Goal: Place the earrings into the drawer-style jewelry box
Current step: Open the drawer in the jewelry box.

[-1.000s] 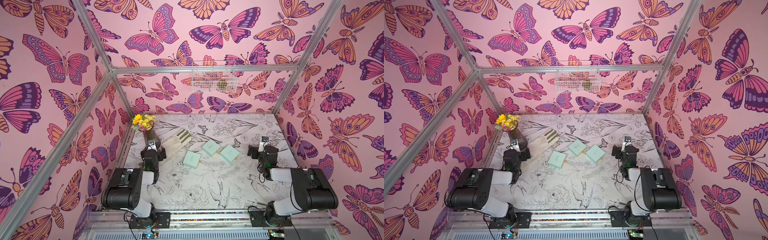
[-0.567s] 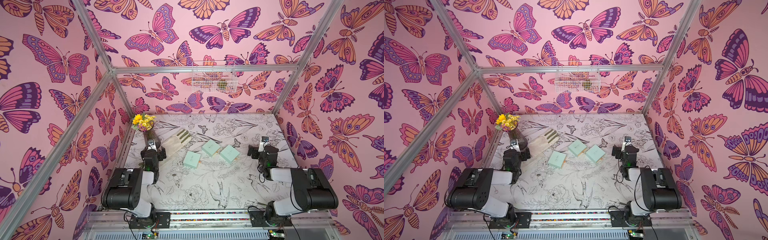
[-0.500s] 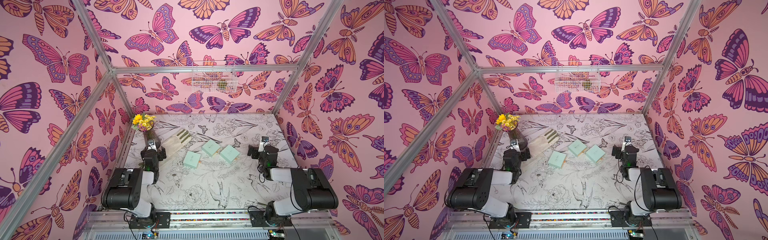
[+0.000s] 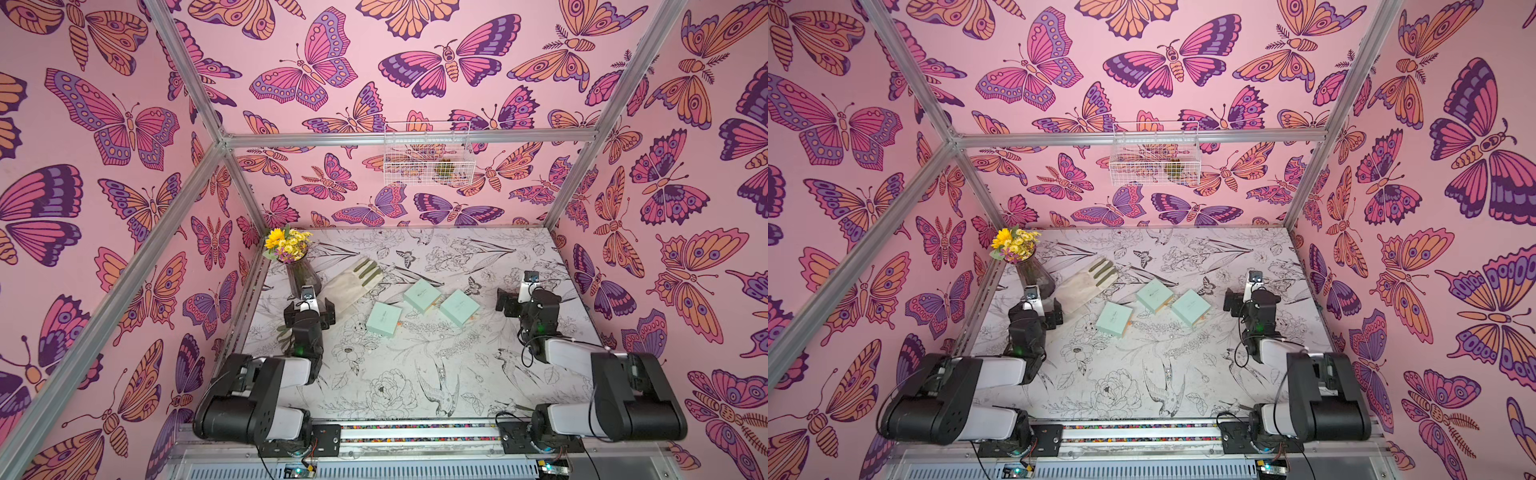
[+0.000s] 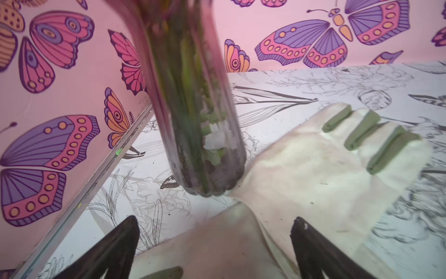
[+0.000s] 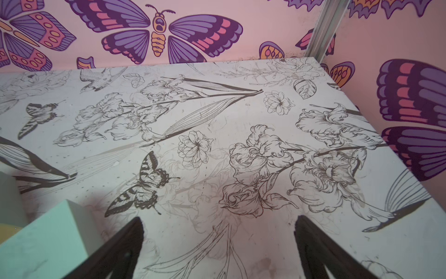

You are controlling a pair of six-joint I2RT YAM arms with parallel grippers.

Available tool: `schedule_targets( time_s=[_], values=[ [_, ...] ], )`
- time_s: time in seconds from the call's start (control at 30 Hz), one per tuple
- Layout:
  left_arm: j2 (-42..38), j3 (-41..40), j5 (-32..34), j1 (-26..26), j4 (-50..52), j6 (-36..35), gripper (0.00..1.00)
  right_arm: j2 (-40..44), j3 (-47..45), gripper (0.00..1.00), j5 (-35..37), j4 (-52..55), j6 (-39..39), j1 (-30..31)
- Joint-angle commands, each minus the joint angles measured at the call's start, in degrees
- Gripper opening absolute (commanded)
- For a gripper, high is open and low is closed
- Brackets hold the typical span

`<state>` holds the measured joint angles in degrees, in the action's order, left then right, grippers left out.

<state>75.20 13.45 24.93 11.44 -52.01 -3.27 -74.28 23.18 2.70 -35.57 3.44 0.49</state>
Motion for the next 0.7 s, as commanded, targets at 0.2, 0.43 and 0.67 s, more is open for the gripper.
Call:
schedule_targets(
  time_s=[0.2,0.43,0.67],
  values=[
    [-19.9,10.7,14.8,5.9,35.4,15.9,0.99,16.5,6.3,0.99,1.4,18.1,11.7,-0.2],
    [-22.4,19.4,2.7,5.9,55.2,30.5,0.99,18.8,14.8,0.99,9.2,40.0,25.2,-0.2],
    [-19.0,25.2,-11.3,5.9,62.3,32.3,0.99,16.7,16.8,0.97,1.8,43.0,26.2,-0.3]
  ],
)
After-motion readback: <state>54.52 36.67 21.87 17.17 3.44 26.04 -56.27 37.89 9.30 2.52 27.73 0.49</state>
